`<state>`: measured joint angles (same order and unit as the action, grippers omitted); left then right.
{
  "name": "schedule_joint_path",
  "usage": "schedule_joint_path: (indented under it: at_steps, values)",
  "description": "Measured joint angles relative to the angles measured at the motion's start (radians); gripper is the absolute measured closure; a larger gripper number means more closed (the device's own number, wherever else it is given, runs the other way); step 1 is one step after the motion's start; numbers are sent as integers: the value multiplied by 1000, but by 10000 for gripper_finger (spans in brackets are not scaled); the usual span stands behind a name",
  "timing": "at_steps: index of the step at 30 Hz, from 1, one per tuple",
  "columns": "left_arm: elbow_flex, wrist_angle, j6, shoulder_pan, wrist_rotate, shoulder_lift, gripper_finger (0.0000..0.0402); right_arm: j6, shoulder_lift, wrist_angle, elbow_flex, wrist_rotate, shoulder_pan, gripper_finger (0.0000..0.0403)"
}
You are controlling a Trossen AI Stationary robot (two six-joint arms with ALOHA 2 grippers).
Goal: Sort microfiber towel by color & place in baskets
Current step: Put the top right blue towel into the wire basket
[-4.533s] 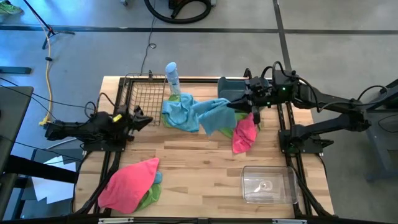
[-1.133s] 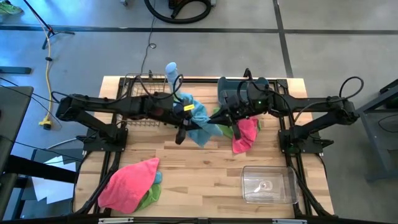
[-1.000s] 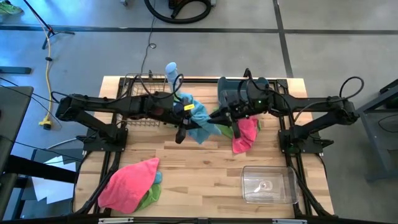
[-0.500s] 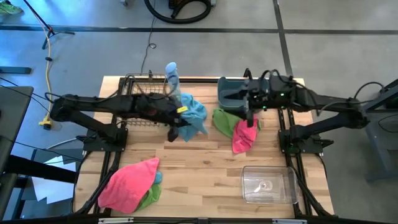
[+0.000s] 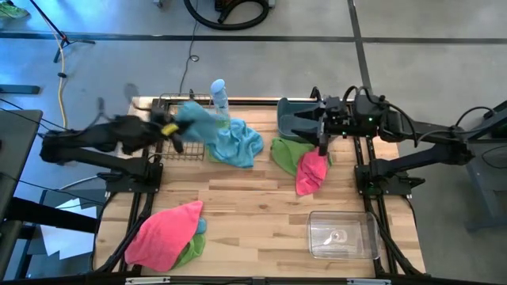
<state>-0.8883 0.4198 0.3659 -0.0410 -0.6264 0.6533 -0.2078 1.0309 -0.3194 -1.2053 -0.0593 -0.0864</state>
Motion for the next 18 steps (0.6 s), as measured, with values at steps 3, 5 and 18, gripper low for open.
schedule_joint_path:
  at_steps: [3, 5, 18]
  values:
    - [-7, 21, -49, 43, -97, -92, 401, 6, 9, 0, 0, -16, 0, 119]
    - [-32, 123, -44, 83, -149, -123, 401, 6, 11, 2, 0, -40, 0, 119]
    - [-256, 561, -153, 475, 114, 98, 401, 0, 12, 52, 0, -131, -32, 119]
